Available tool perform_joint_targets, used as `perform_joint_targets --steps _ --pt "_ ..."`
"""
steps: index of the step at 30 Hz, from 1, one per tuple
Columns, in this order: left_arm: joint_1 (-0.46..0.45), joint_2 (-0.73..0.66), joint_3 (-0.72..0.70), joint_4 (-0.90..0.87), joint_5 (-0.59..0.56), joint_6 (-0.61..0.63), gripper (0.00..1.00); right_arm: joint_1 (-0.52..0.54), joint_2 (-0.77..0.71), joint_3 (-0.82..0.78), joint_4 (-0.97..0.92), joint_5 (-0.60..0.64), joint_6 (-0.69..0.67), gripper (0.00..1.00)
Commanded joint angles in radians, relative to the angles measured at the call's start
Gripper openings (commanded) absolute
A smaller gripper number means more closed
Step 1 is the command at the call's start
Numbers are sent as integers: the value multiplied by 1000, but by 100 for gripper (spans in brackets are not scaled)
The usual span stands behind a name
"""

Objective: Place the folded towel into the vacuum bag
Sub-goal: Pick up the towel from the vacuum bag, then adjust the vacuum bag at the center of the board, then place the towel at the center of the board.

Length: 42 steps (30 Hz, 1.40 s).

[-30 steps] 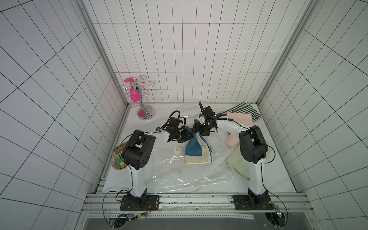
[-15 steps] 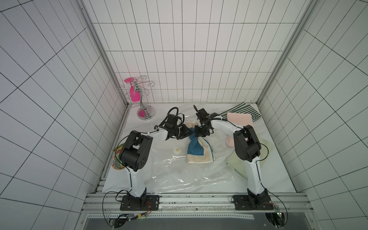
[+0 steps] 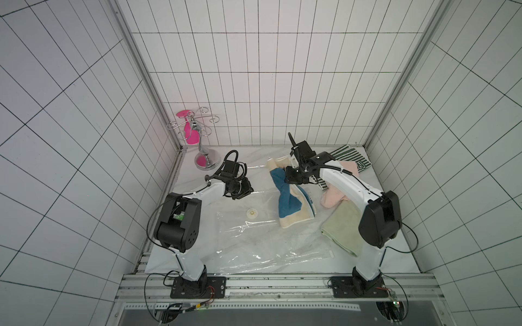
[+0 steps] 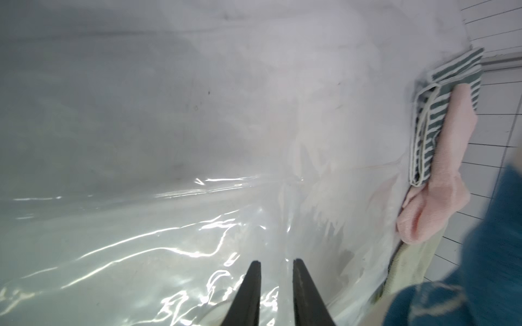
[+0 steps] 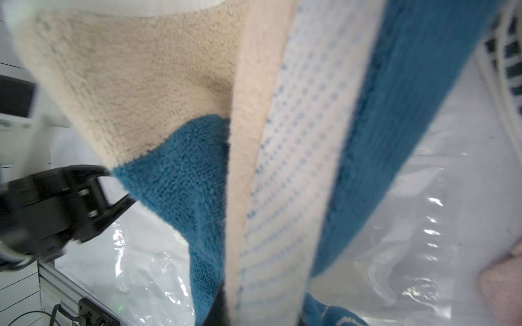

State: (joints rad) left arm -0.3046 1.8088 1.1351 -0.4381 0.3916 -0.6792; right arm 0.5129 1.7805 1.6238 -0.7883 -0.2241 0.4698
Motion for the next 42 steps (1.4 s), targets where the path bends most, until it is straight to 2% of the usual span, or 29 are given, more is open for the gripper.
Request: perform_joint_targets --steps 1,9,16,20,25,29,33,36,39,40,41,42 --pt "-16 77 64 -24 -83 23 23 -40 -99 -127 -39 -9 11 6" --pt "-15 303 309 -62 -111 3 23 -185 -309 -294 -53 20 12 6" --pt "-4 466 529 -87 -48 0 24 -324 -317 -286 -132 133 -20 6" --pt "0 402 576 -151 -28 33 24 -391 -280 -271 -144 243 -21 7" --pt "-35 192 534 -292 -55 137 25 -420 -159 -301 -97 264 13 13" --pt "-128 -13 439 -384 -155 220 26 -422 -55 -330 7 275 46 36" --pt "-179 -147 289 -375 -140 184 27 -430 14 -326 13 299 35 53" --pt "-182 -200 221 -351 -123 155 27 -440 0 -349 12 294 24 63" --pt "-181 -232 197 -333 -129 163 27 -447 -9 -335 -31 294 3 70" --pt "-180 -236 198 -341 -132 166 27 -445 -24 -328 -48 300 1 76" --pt "-179 -239 197 -350 -132 167 27 -445 -44 -326 -61 299 1 87" --pt "-177 -245 194 -362 -126 167 27 -440 -80 -322 -81 308 2 89"
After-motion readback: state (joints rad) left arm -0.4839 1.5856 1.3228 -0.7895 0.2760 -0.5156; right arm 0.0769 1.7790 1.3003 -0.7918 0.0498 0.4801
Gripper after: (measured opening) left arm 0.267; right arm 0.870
